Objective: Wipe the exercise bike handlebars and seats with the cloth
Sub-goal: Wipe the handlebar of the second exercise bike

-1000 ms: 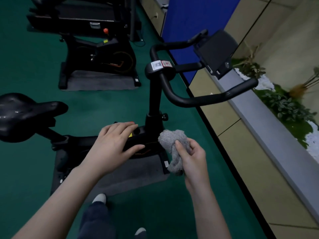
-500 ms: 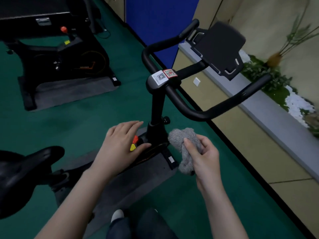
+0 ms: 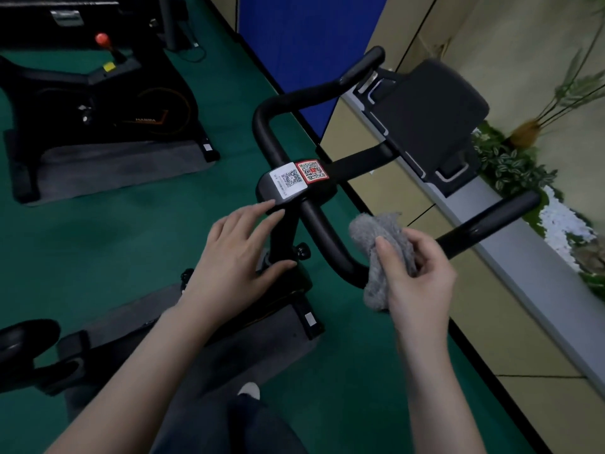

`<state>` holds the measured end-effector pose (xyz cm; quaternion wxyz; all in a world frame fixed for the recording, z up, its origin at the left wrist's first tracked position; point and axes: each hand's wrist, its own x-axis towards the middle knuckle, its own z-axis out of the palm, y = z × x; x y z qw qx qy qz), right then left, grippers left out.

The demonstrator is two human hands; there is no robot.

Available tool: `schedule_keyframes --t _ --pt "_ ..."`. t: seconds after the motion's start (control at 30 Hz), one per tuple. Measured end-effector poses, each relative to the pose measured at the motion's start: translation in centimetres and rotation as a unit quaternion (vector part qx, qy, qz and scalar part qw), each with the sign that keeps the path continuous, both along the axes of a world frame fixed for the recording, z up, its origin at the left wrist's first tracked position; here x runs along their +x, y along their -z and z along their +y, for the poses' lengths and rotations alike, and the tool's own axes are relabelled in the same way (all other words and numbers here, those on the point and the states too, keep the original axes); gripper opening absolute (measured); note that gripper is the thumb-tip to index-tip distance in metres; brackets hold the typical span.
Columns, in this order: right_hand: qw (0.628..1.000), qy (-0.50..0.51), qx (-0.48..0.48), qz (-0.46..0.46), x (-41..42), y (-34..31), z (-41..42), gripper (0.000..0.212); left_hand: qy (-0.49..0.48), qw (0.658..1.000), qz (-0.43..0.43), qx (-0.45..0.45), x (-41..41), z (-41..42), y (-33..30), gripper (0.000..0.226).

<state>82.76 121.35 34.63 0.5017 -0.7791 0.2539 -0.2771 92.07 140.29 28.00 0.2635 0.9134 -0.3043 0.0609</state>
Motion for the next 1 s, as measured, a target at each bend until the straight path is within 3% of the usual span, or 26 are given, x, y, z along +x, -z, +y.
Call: schedule_keyframes --t 0.17,0.3,0.5,0.73,1.0 --pt "0.982 -0.039 -0.172 0.073 5.7 0.7 0.4 0.019 0.002 1.000 -0.018 -0.009 2.9 -0.4 -0.5 0.073" --pt "0.955 -0.096 -0.254 0.116 8.4 2.0 2.2 0.021 0.042 0.998 -0.033 -0.016 5.7 -1.0 -0.5 0.077" --pt "0.948 -0.096 -0.274 0.127 7.3 2.4 2.3 0.022 0.139 0.989 -0.029 -0.043 8.4 -2.5 -0.2 0.080" --pt "0.943 0.024 -0.298 0.148 6.6 3.0 3.7 0.021 0.212 0.971 -0.011 -0.111 11.0 -2.9 0.8 0.080" --pt "0.904 0.048 -0.401 0.142 6.2 4.1 6.2 0.036 0.264 0.947 0.024 -0.181 12.3 -2.6 1.3 0.073"
